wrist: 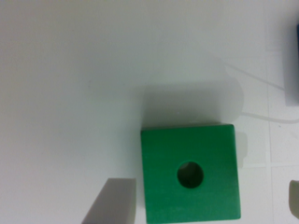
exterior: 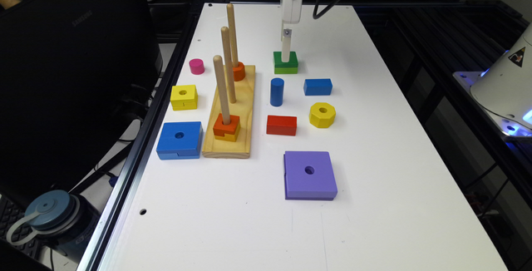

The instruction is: Pick up green block.

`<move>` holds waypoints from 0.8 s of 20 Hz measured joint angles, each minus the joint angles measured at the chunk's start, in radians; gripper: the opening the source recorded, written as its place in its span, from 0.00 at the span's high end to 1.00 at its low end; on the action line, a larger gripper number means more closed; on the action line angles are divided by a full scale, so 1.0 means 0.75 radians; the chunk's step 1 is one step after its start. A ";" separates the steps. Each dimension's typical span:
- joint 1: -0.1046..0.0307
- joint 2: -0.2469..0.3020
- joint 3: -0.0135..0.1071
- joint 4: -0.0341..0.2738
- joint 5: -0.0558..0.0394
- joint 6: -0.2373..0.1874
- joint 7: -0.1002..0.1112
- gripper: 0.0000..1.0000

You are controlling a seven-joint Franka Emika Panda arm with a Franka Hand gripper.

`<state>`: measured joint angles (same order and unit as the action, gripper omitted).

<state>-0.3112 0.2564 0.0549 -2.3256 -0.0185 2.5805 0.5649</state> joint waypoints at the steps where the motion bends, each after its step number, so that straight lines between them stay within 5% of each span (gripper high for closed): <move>1: -0.001 0.000 0.000 0.000 0.000 0.000 0.000 0.00; 7: -0.010 0.004 -0.001 0.002 -0.003 0.003 -0.007 0.00; 12: -0.012 0.111 -0.001 0.007 -0.008 0.115 -0.007 0.00; 16: -0.013 0.125 -0.001 0.023 -0.010 0.120 -0.007 0.00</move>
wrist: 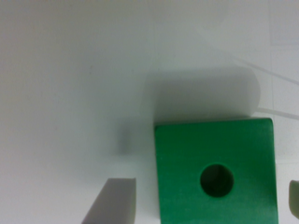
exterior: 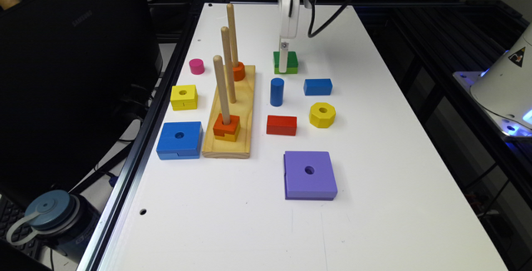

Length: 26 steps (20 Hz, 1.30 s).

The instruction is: Pick up green block.

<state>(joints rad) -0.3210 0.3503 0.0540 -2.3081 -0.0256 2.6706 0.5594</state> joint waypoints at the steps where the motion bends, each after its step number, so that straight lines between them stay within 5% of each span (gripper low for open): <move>1: 0.000 0.000 0.000 0.000 0.000 0.000 0.000 0.00; 15: 0.000 0.009 0.000 0.000 0.000 0.001 0.000 0.00; 18: 0.000 0.071 -0.001 0.003 -0.006 0.060 0.002 0.00; 26: -0.001 0.072 -0.001 0.004 -0.006 0.060 0.000 0.00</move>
